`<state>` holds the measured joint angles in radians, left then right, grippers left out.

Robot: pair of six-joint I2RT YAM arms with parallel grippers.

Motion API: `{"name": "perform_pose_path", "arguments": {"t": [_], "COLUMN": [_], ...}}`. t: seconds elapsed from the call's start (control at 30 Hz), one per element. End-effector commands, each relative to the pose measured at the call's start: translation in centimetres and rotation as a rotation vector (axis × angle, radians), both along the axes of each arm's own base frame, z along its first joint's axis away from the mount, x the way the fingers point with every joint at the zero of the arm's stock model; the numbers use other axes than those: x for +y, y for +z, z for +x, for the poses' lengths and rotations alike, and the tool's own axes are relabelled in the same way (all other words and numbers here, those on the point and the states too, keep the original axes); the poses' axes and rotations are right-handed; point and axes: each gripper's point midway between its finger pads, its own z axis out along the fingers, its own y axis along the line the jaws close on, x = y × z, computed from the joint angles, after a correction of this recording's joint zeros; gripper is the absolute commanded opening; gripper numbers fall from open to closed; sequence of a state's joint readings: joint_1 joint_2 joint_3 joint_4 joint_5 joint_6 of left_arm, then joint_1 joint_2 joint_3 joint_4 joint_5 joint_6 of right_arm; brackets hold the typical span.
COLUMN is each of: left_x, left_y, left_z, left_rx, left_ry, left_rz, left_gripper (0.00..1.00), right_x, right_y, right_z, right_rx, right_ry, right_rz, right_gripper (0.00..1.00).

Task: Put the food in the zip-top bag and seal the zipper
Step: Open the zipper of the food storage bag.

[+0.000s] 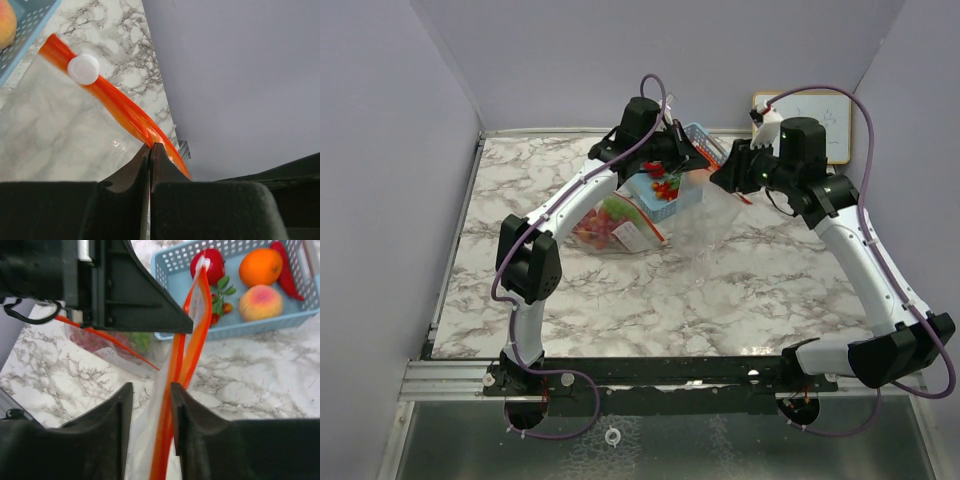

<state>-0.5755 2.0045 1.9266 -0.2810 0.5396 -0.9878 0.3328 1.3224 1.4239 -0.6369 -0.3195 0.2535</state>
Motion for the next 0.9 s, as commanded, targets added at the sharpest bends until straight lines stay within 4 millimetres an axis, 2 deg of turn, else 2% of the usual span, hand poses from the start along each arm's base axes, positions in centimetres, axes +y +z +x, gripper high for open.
{"name": "perform_pose_path", "arguments": {"t": [0.0,0.07,0.13,0.23,0.33,0.5,0.73,0.87], "left_x": [0.7,0.8,0.9,1.0,1.1,1.3,1.6,1.6], "left_y": [1.7,2.4,3.5,4.4,5.0,5.7,5.2,4.8], "left_z": [-0.8,-1.2,-1.7,-2.8,-3.8,-5.1,-5.6,-5.8], "left_rx": [-0.078,-0.101,-0.135,-0.166,-0.180,-0.202,-0.187,-0.180], "left_ry": [-0.032,-0.050,-0.073,-0.121,-0.161,-0.196,-0.203,-0.206], "left_rz": [-0.029,-0.061,-0.090,-0.143,-0.202,-0.252,-0.247,-0.240], "left_gripper": [0.00,0.00,0.00,0.00,0.00,0.00,0.00,0.00], "right_x": [-0.6,-1.1,-1.7,-3.0,-3.0,-1.7,1.4,1.8], "right_y": [4.1,4.2,3.9,2.4,1.3,0.1,1.1,1.4], "right_z": [0.5,0.8,1.0,1.5,1.6,2.3,2.9,3.0], "right_rx": [-0.107,-0.101,-0.086,-0.038,-0.006,0.026,0.011,-0.001], "right_ry": [-0.049,-0.092,-0.138,-0.229,-0.237,-0.213,-0.105,-0.096], "right_rz": [0.017,0.015,0.005,-0.026,-0.027,0.026,0.177,0.207], "right_gripper": [0.47,0.55,0.57,0.57,0.57,0.53,0.47,0.47]}}
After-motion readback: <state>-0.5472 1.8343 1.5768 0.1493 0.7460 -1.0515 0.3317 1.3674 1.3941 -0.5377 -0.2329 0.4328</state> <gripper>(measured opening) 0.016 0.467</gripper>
